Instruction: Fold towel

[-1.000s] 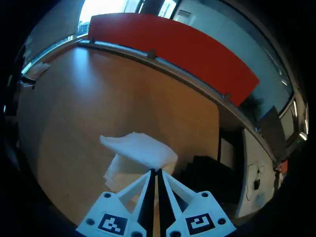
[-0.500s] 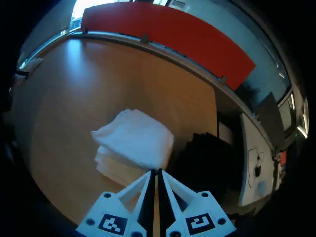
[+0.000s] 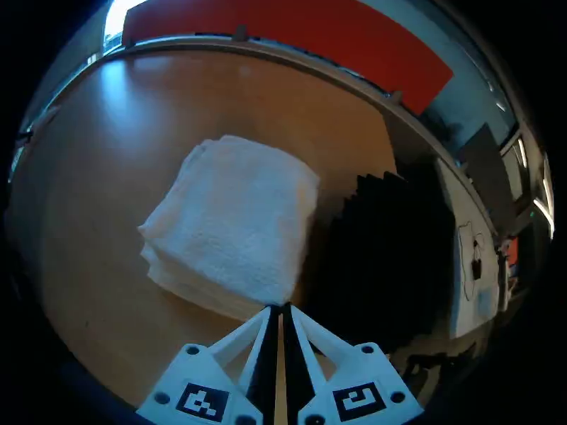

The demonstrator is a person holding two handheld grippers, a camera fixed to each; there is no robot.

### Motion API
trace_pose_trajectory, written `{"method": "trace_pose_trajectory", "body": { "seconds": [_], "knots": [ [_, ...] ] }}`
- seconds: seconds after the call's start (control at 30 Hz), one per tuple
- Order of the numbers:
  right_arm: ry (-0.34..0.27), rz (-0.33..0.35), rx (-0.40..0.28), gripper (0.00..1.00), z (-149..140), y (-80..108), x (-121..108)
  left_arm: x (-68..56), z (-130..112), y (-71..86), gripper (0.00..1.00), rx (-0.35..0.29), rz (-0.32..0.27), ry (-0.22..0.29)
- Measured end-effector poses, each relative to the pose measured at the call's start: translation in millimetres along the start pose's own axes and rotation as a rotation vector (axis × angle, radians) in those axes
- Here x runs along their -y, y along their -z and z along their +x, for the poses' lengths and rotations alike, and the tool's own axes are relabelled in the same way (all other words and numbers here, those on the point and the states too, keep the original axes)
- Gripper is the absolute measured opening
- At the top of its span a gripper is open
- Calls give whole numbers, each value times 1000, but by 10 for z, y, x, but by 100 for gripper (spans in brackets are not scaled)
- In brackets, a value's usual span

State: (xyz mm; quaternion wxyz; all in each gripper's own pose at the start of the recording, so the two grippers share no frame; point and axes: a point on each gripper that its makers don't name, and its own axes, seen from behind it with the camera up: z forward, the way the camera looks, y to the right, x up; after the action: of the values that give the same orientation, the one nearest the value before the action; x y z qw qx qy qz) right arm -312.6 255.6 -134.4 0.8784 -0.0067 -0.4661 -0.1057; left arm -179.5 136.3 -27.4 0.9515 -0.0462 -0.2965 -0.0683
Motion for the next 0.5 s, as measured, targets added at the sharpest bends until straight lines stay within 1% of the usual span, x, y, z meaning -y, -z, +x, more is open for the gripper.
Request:
{"method": "trace_pose_trajectory", "body": {
  "seconds": [0.2,0.5],
  "knots": [
    [-40,-16,30,4,-94,-124,-58,7,-19,19,92,3,8,-10],
    [-57,-16,54,4,-137,-232,-58,18,-51,17,93,7,17,-6]
  ]
}}
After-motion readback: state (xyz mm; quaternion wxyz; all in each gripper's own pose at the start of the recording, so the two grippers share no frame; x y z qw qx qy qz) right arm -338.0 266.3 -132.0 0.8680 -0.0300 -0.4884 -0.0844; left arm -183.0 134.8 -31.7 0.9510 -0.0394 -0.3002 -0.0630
